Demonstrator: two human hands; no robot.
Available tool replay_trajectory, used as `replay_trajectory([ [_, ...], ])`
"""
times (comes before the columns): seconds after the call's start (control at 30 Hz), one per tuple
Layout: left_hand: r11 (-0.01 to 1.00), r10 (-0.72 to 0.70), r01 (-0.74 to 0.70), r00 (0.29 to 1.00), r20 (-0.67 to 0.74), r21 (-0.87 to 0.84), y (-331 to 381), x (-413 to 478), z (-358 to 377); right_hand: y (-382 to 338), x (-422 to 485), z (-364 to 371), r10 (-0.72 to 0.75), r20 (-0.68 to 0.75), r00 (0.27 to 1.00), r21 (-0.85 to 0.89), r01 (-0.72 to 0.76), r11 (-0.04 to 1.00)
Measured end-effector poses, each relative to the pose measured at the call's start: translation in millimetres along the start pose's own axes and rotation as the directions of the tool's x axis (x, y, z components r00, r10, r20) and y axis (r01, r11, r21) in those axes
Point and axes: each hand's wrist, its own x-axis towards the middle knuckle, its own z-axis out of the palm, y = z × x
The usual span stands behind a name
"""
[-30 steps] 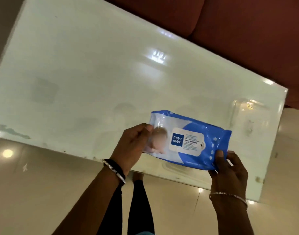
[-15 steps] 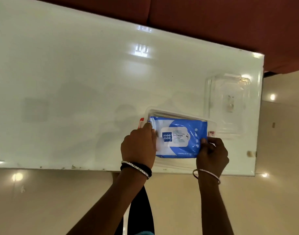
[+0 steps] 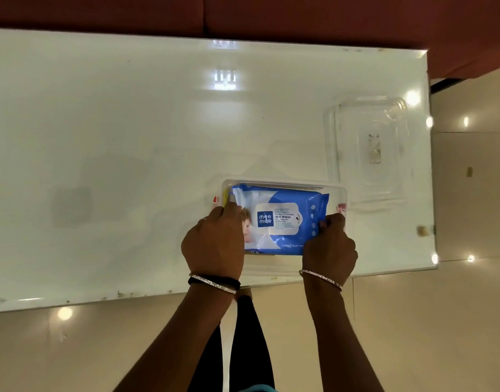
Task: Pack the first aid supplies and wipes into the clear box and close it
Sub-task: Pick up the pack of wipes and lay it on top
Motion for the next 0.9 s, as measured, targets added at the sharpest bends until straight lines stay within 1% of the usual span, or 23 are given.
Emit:
replay_trajectory([
  [0.07, 1.0, 0.009, -0.009, 1.0, -0.027, 0.011, -6, 1, 5, 1, 0, -1, -0.003, 0.003, 1.0, -0.006, 0.003, 1.0],
  [0.2, 1.0, 0.018, -0.017, 1.0, -0.013, 0.01, -12, 1, 13, 2, 0, -8, -0.035, 0.037, 0.999, -0.004, 0.035, 0.999],
  [0.27, 0.999, 0.035, -0.035, 0.999, -0.008, 0.015, -12, 0, 15, 1, -3, -15, -0.083, 0.005, 0.997, 0.033, 0.082, 0.996],
  [0.33, 0.997, 0.067, -0.068, 0.998, 0.018, 0.028, -13, 0, 17, 0, -10, -20, -0.205, -0.025, 0.978, 0.053, 0.206, 0.977],
  [0.37, 0.996, 0.067, -0.069, 0.997, 0.039, 0.048, -13, 1, 18, 0, -15, -21, -0.287, -0.012, 0.958, 0.046, 0.288, 0.957],
  [0.43, 0.994, 0.046, -0.055, 0.995, 0.088, 0.095, -11, 3, 18, 3, -23, -18, -0.438, 0.06, 0.897, 0.06, 0.435, 0.898],
  [0.47, 0.992, 0.037, -0.05, 0.993, 0.112, 0.114, -10, 3, 19, 3, -25, -15, -0.48, 0.127, 0.868, 0.073, 0.474, 0.877],
  [0.53, 0.99, 0.029, -0.048, 0.989, 0.148, 0.13, -7, 4, 19, 3, -27, -9, -0.478, 0.274, 0.835, 0.068, 0.479, 0.875],
  [0.57, 0.991, 0.032, -0.052, 0.987, 0.158, 0.124, -7, 5, 18, 2, -27, -8, -0.452, 0.313, 0.835, 0.066, 0.455, 0.888],
  [0.63, 0.992, 0.032, -0.051, 0.986, 0.161, 0.112, -5, 6, 15, -1, -24, -6, -0.406, 0.332, 0.851, 0.092, 0.4, 0.912],
  [0.7, 0.998, 0.016, -0.026, 0.988, 0.151, 0.065, -4, 6, 10, -3, -18, -8, -0.399, 0.341, 0.851, 0.125, 0.379, 0.917],
  [0.73, 1.0, 0.013, -0.013, 0.991, 0.133, 0.0, -3, 6, 7, -4, -15, -12, -0.413, 0.329, 0.849, 0.145, 0.387, 0.911],
  [0.77, 0.998, 0.004, 0.003, 0.994, 0.107, -0.07, -4, 6, 4, -5, -12, -17, -0.437, 0.283, 0.854, 0.177, 0.401, 0.899],
  [0.83, 0.99, 0.002, 0.001, 1.0, 0.022, -0.142, -1, 9, -4, -5, -1, -31, -0.452, 0.081, 0.888, 0.265, 0.418, 0.869],
  [0.9, 0.987, 0.033, -0.047, 0.996, -0.088, -0.153, 8, 19, -13, 1, 15, -45, -0.377, -0.119, 0.918, 0.375, 0.393, 0.84],
])
